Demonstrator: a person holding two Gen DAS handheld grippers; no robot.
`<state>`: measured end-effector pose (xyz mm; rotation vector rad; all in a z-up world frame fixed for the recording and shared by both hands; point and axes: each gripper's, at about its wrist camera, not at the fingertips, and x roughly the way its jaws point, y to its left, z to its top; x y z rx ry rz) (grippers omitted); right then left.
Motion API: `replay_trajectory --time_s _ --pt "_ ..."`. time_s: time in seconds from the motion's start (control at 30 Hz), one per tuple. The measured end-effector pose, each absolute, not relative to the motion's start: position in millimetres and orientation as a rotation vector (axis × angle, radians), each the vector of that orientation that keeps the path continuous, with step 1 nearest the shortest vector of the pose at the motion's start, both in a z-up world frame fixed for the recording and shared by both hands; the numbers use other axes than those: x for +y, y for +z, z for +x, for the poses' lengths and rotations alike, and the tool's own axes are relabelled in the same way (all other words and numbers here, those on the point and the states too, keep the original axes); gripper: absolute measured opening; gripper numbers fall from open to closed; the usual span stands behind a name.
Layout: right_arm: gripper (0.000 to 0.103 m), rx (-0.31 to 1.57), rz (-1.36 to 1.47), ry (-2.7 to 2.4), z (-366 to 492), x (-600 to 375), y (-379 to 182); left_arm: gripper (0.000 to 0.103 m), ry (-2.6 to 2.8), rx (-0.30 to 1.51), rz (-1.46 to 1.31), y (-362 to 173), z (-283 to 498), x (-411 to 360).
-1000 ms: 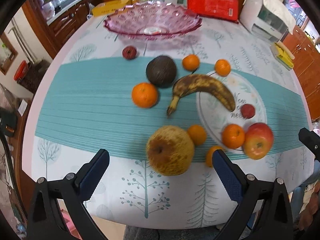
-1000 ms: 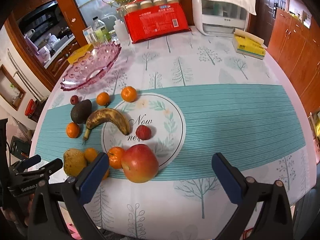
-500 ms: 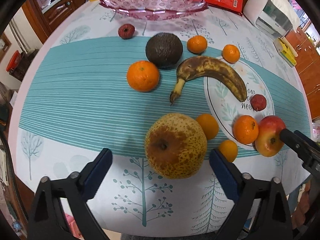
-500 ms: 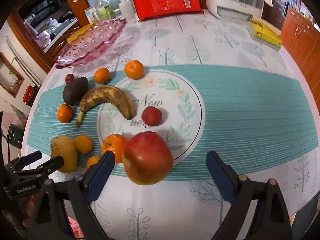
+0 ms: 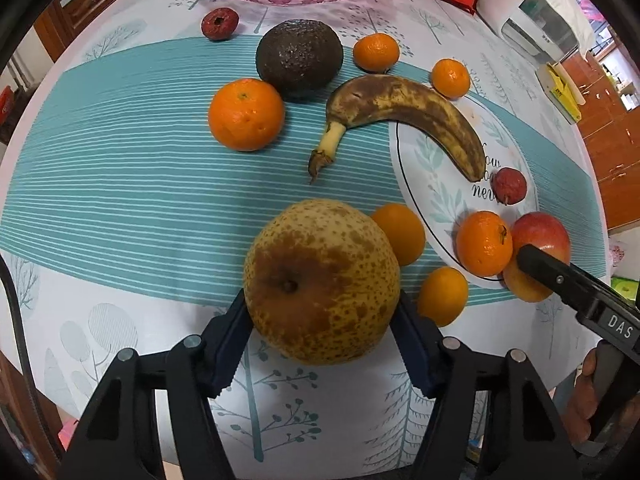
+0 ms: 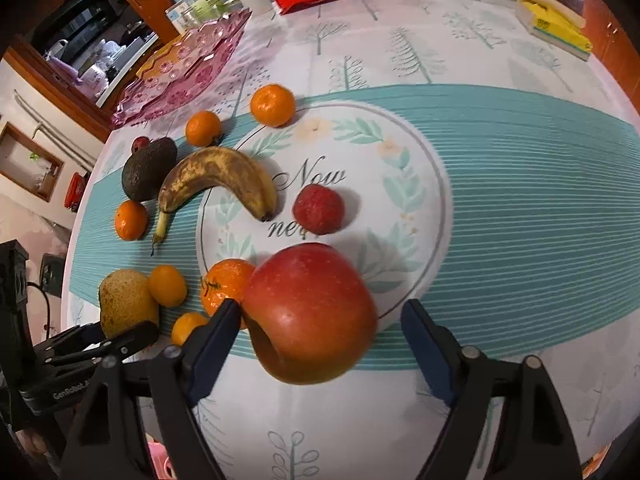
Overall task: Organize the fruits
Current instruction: 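Grasp the speckled brown pear with the left tool while the right tool grasps the red apple, then lift and carry the pear and apple with both tools into the pink glass bowl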
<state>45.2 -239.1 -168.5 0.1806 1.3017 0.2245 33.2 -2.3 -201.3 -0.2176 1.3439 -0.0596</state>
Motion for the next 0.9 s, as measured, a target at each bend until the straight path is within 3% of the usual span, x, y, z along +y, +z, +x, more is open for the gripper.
replay_trajectory --time_s 0.1,0.63,0.9 --pt "0.068 1.300 0.206 0.248 44 -238 -170 0.066 -0.059 1.344 -0.217 -202 34 -5" --pt "0.067 1.236 0.130 0.284 29 -231 -158 0.065 -0.028 1.299 -0.209 -198 45 -13" --pt "0.067 1.160 0.128 0.312 31 -226 -128 0.065 -0.027 1.218 -0.193 -161 48 -13"
